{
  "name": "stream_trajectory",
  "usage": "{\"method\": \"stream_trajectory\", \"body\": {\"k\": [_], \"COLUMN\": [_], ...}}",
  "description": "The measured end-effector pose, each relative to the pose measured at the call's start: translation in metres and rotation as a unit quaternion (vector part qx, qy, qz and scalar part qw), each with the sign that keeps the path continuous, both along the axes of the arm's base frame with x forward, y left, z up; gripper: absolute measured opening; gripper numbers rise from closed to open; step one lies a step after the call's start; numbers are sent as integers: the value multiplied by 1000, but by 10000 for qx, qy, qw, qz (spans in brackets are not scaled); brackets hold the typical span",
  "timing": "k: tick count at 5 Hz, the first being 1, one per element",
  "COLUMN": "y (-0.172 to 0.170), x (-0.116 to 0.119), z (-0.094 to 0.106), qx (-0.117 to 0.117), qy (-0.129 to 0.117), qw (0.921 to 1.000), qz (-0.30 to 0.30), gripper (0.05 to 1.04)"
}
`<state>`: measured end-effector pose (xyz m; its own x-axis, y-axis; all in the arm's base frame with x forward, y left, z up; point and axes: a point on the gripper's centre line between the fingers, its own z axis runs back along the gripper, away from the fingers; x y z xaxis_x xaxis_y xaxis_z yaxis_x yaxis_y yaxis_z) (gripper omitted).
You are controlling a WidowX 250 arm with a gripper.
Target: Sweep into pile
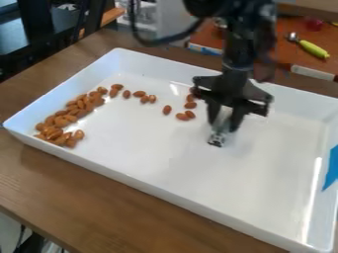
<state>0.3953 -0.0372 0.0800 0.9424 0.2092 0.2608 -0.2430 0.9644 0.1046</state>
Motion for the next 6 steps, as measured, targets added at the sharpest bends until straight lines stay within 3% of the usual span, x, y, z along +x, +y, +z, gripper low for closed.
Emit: {"method": "stream_trajectory", "body": {"k": [1, 2, 4, 6], "y": [44, 86, 120, 143], "x": [-4, -15, -35, -63], "z": [1, 1, 1, 6], "qx": [-221, -248, -214, 378], "qy": [104, 84, 236, -53], "qw": [9996, 9989, 9976, 9975], "qz": [145, 388, 622, 603], "gripper": [379, 379, 379, 379]}}
